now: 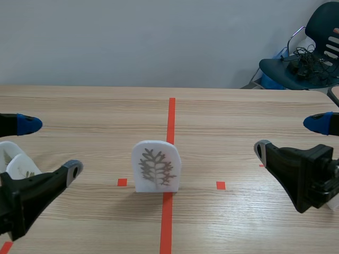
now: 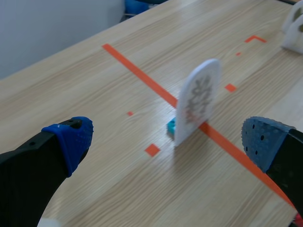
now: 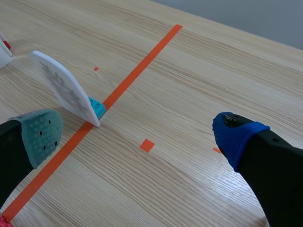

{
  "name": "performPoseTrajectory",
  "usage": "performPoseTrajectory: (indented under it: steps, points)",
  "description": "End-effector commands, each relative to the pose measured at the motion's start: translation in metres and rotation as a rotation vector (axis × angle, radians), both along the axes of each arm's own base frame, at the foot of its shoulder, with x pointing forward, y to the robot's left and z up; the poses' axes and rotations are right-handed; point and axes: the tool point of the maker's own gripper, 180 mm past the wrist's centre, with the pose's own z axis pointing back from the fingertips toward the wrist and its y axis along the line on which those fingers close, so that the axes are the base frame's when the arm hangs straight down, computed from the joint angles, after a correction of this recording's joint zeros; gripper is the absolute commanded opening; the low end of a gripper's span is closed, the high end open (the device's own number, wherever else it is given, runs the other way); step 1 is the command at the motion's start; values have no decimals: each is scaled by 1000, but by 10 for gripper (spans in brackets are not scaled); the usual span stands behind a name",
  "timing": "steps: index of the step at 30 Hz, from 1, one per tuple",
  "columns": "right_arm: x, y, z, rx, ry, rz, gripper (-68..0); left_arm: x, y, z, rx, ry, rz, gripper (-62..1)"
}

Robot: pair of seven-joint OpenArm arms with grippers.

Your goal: Do the leaf sorting experiment

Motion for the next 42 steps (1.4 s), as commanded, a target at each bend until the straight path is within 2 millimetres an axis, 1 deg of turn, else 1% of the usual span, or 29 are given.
performPoseTrajectory:
  steps: [1, 5, 9, 12, 16, 21, 24, 25, 30, 32, 33, 35, 38, 40, 42]
  points:
    - [4, -2, 7, 11, -30, -7, 4, -1, -10, -4, -41, 12, -19, 14]
    - [4, -3, 5, -16, -29, -9, 4, 3, -22, -33, -31, 53, -48, 14]
    - [6, -6, 3, -36, -29, -22, 4, 20, -29, -62, -61, 60, -38, 14]
    - [6, -6, 3, -35, -29, -22, 4, 30, -42, -85, -75, 67, -58, 14]
    - [5, -7, 2, -44, -28, -21, 4, 43, -65, -110, -92, 72, -90, 14]
    - [5, -8, -1, -73, -26, -19, 4, 63, -93, -123, -80, 27, -95, 14]
    - [5, -8, -1, -73, -26, -19, 4, 65, -104, -124, -79, 23, -113, 14]
    - [5, -8, -1, -73, -26, -19, 4, 65, -106, -124, -83, 21, -116, -5]
    - [5, -8, -1, -73, -26, -19, 4, 63, -106, -124, -83, 24, -117, -324]
    - [5, -8, -1, -73, -26, -19, 4, 63, -106, -125, -83, 24, -117, -421]
    - [5, -8, -1, -73, -26, -19, 4, 63, -106, -125, -83, 24, -117, -459]
    - [5, -8, -1, -73, -26, -19, 4, 63, -106, -124, -83, 24, -118, -507]
    - [5, -8, -1, -73, -26, -19, 4, 58, -107, -124, -86, 33, -140, -537]
    - [5, -8, -1, -73, -26, -19, 4, 53, -106, -115, -100, 24, -162, -539]
    - [5, -8, -1, -73, -26, -19, 4, 47, -101, -101, -128, 6, -156, -539]
